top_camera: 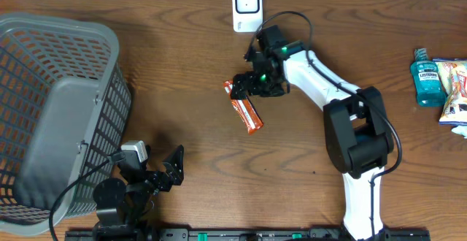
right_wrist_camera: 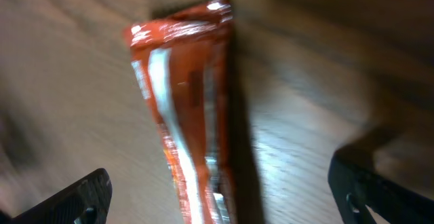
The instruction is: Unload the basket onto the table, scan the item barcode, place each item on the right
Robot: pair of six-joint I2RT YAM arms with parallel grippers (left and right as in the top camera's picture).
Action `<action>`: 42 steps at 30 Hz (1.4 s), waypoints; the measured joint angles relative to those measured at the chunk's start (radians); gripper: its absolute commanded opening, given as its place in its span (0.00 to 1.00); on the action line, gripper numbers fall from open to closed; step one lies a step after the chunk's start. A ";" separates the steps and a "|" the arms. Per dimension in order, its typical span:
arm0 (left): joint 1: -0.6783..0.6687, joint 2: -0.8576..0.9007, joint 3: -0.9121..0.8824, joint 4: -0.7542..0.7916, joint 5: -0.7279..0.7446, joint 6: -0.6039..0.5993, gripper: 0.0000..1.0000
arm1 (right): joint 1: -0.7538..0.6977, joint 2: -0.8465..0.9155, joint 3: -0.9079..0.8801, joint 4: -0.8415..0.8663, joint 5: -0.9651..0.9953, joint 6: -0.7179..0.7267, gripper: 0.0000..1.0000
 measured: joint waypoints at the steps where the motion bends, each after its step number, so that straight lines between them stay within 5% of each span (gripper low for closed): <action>1: 0.000 0.000 0.000 0.000 0.000 0.000 0.99 | 0.010 0.001 0.002 -0.001 -0.001 -0.004 0.97; 4: 0.000 0.000 0.000 0.000 0.000 0.000 0.99 | 0.054 0.005 0.010 -0.019 0.028 -0.015 0.91; 10: 0.000 0.000 0.000 0.000 0.000 0.000 0.99 | 0.122 0.037 0.040 -0.072 0.165 -0.016 0.39; 13: 0.000 0.000 0.000 0.000 0.000 0.000 0.99 | 0.118 0.056 0.052 -0.080 0.188 -0.010 0.02; 24: 0.000 0.000 0.000 0.000 0.000 0.000 0.99 | 0.042 0.105 0.102 -0.130 -0.015 -0.063 0.01; 42: 0.000 0.000 0.000 0.000 0.000 0.000 0.99 | -0.034 0.105 0.050 -0.345 -0.526 -0.362 0.01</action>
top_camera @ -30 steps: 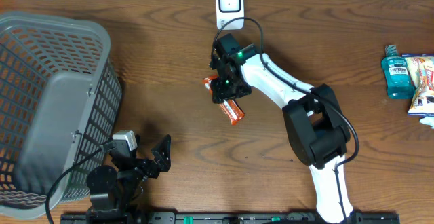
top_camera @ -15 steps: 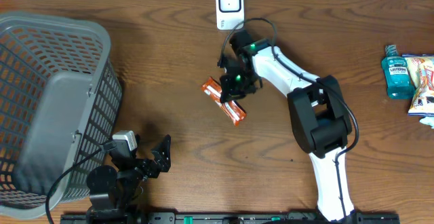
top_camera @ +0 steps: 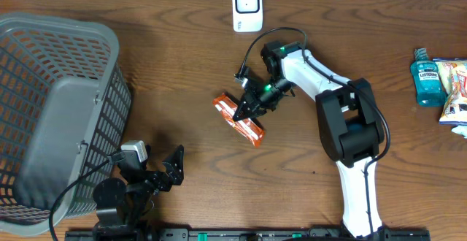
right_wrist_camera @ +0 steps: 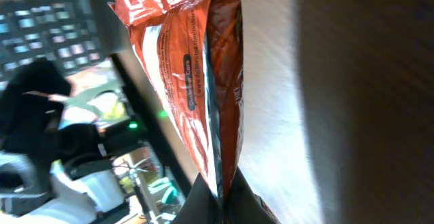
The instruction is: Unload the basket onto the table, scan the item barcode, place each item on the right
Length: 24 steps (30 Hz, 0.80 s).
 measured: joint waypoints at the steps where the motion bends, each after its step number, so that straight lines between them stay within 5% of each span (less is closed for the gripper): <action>1: 0.000 0.000 0.000 0.000 0.000 0.000 0.99 | 0.000 -0.006 -0.005 0.001 -0.021 -0.005 0.01; 7: 0.000 0.000 0.000 0.000 0.000 0.000 0.99 | 0.000 -0.097 -0.017 0.031 -0.061 0.029 0.02; 17: 0.000 0.000 0.000 0.000 0.000 0.000 0.99 | 0.024 -0.374 -0.022 0.288 0.299 0.591 0.01; 24: 0.000 0.000 0.000 0.000 0.000 0.000 0.99 | 0.032 -0.480 -0.022 0.227 0.272 0.768 0.02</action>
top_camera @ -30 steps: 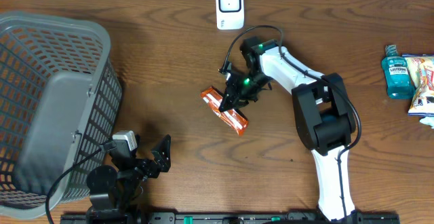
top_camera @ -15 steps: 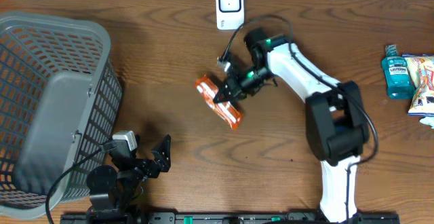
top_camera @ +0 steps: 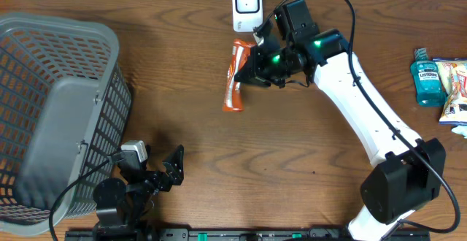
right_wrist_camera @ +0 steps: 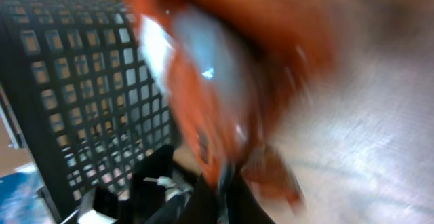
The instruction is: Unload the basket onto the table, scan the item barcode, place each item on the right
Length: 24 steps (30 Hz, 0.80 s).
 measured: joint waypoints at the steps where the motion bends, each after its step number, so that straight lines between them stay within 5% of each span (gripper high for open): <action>1: 0.000 0.000 0.000 0.000 0.000 0.000 0.99 | 0.002 0.000 -0.016 0.002 -0.022 0.018 0.01; 9: 0.000 0.000 0.000 0.000 0.000 0.000 0.99 | 0.031 0.000 -0.241 0.201 -0.105 0.064 0.01; 10: 0.000 0.000 0.000 0.000 0.000 0.000 0.99 | 0.034 0.001 -0.264 0.203 -0.086 0.071 0.09; 12: 0.000 0.000 0.000 0.000 0.000 0.000 0.99 | 0.045 0.002 -0.304 0.200 -0.013 0.090 0.44; 14: 0.000 0.000 0.000 0.000 0.000 0.000 0.99 | 0.053 0.003 -0.318 0.192 0.077 0.110 0.59; 16: 0.000 0.000 0.000 0.000 0.000 0.000 0.99 | 0.058 0.003 -0.319 0.192 0.162 0.148 0.86; 18: 0.000 0.000 0.000 0.000 0.000 0.000 0.99 | 0.064 0.003 -0.319 0.194 0.266 0.217 0.98; 19: 0.000 0.000 0.000 0.000 0.000 0.000 0.99 | 0.068 0.003 -0.320 0.197 0.309 0.257 0.96; 21: 0.000 0.000 0.000 0.000 0.000 0.000 0.99 | 0.077 0.003 -0.321 0.223 0.379 0.338 0.61; 23: 0.000 0.000 0.000 0.000 0.000 0.000 0.99 | 0.090 0.008 -0.322 0.283 0.445 0.394 0.59; 24: 0.000 0.000 0.000 0.000 0.000 0.000 0.99 | 0.098 0.014 -0.322 0.323 0.471 0.402 0.66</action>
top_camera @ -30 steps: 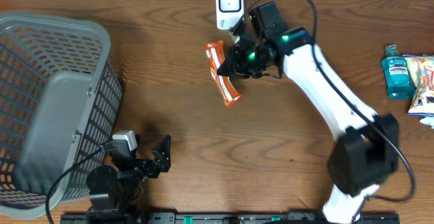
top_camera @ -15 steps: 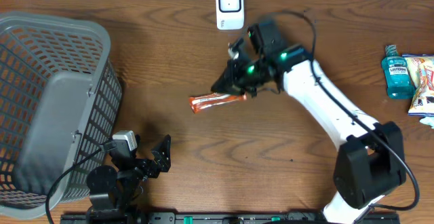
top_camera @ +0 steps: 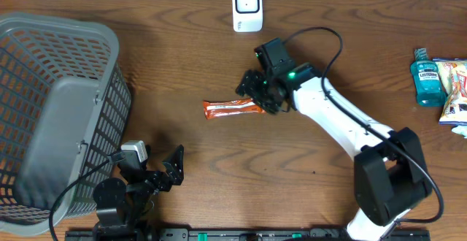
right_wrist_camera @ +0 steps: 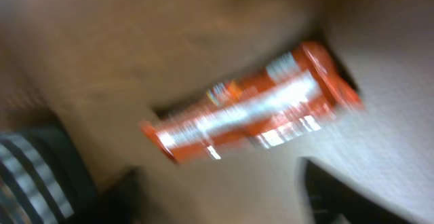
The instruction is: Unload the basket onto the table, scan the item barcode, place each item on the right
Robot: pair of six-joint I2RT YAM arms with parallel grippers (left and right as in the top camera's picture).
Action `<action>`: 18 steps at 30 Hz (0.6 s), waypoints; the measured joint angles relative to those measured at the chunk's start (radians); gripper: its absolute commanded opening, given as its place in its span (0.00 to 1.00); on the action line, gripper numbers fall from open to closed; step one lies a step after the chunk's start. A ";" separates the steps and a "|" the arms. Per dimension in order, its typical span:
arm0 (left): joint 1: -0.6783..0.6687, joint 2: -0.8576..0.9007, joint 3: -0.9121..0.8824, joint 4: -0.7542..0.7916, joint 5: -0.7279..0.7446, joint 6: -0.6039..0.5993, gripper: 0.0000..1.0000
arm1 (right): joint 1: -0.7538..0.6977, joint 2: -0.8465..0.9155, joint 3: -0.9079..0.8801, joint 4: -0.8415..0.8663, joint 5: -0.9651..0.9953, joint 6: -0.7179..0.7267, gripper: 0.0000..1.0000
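Observation:
An orange snack bar (top_camera: 233, 109) lies flat on the wooden table (top_camera: 219, 182), pointing left-right. My right gripper (top_camera: 257, 97) hovers at the bar's right end. In the blurred right wrist view the bar (right_wrist_camera: 251, 112) lies ahead of my right gripper (right_wrist_camera: 220, 191), whose dark fingers (right_wrist_camera: 332, 187) stand wide apart with nothing between them. The white scanner (top_camera: 247, 7) stands at the table's back edge, apart from the bar. My left gripper (top_camera: 174, 166) rests folded near the front edge; its jaws are too small to read.
A grey mesh basket (top_camera: 51, 109) fills the left side. A blue mouthwash bottle (top_camera: 427, 77) and snack packets (top_camera: 454, 88) lie at the far right. A black cable loops over the right arm.
My right gripper held the bar up beside the scanner; now the bar lies on the table at mid-centre, let go, and the gripper stands open just right of it.
First my right gripper was open over the bar on the table. Then it was shut on the bar, tilting it on edge. Then it held the bar up by the scanner. Now the bar is back on the table, released.

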 measured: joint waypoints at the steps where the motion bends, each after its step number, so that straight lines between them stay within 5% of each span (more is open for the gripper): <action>1: 0.000 0.000 0.000 0.000 0.000 0.000 0.99 | 0.009 0.009 0.000 0.049 0.024 -0.014 0.73; 6: 0.000 0.000 0.000 0.000 0.000 0.000 0.99 | 0.050 0.053 0.000 0.152 0.037 -0.328 0.99; 18: 0.000 0.000 0.000 0.000 0.000 0.000 0.99 | 0.060 0.096 -0.001 0.080 0.041 -1.154 0.99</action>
